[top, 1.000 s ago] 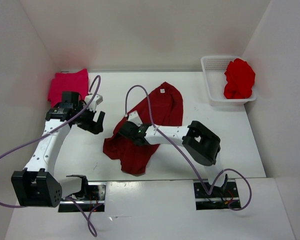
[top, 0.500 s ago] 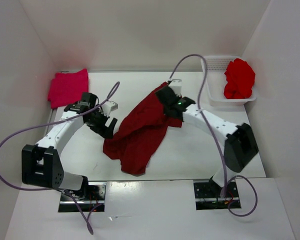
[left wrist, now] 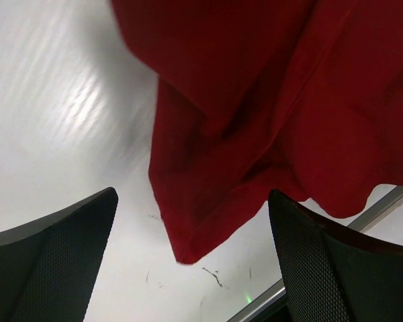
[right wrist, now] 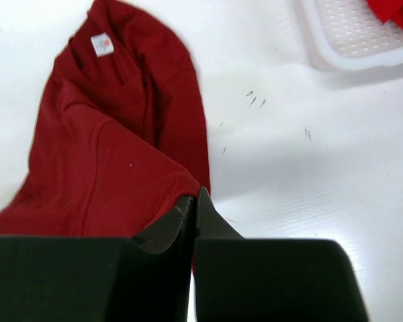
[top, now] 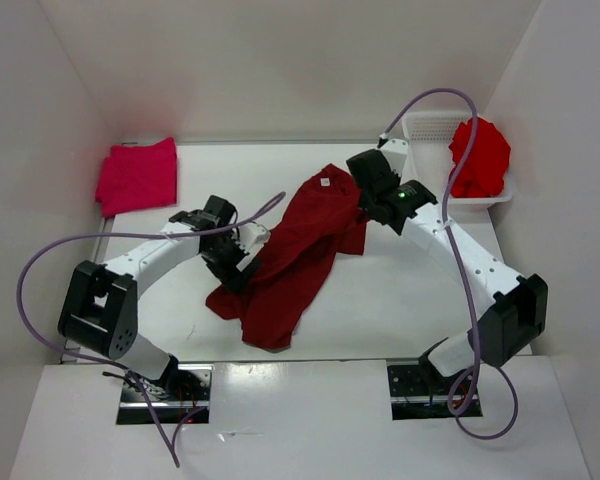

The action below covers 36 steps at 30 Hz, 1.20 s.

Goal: Fold and stack the t-shirts
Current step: Flatten out the tshirt

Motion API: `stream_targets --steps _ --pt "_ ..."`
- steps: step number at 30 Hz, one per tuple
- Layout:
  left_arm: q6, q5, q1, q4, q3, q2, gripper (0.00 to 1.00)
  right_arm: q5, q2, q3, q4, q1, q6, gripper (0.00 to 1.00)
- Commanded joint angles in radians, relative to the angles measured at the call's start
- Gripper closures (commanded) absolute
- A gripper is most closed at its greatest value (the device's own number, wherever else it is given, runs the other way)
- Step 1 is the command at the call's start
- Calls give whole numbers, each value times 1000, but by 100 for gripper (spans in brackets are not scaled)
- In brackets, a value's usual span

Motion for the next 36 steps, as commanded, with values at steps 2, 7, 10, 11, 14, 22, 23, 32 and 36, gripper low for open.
stream_targets --steps 2,7,10,11,14,22,23,32,36 --pt "48 -83 -47 15 -15 26 1 45 -82 79 -26 -61 -27 100" --pt "73 -34 -56 17 -44 26 1 45 -108 101 -37 -93 -59 100" --pt "112 -3 -77 -12 -44 46 1 45 -119 121 -37 -104 -70 100" --pt "125 9 -88 -22 -44 46 1 55 -119 131 -37 -104 -70 100" --pt "125 -7 -108 -22 -44 46 3 55 -119 153 -37 -115 -90 100" --pt "82 -43 -108 -12 -21 167 80 33 -119 173 -18 -124 -99 100" --pt "57 -63 -108 3 -11 167 90 33 -119 173 -18 -124 -108 100" --pt "13 -233 76 46 304 2 100 -31 -72 304 2 -157 -191 100" --pt "-5 -324 229 46 753 2 100 16 28 577 2 -179 -264 100"
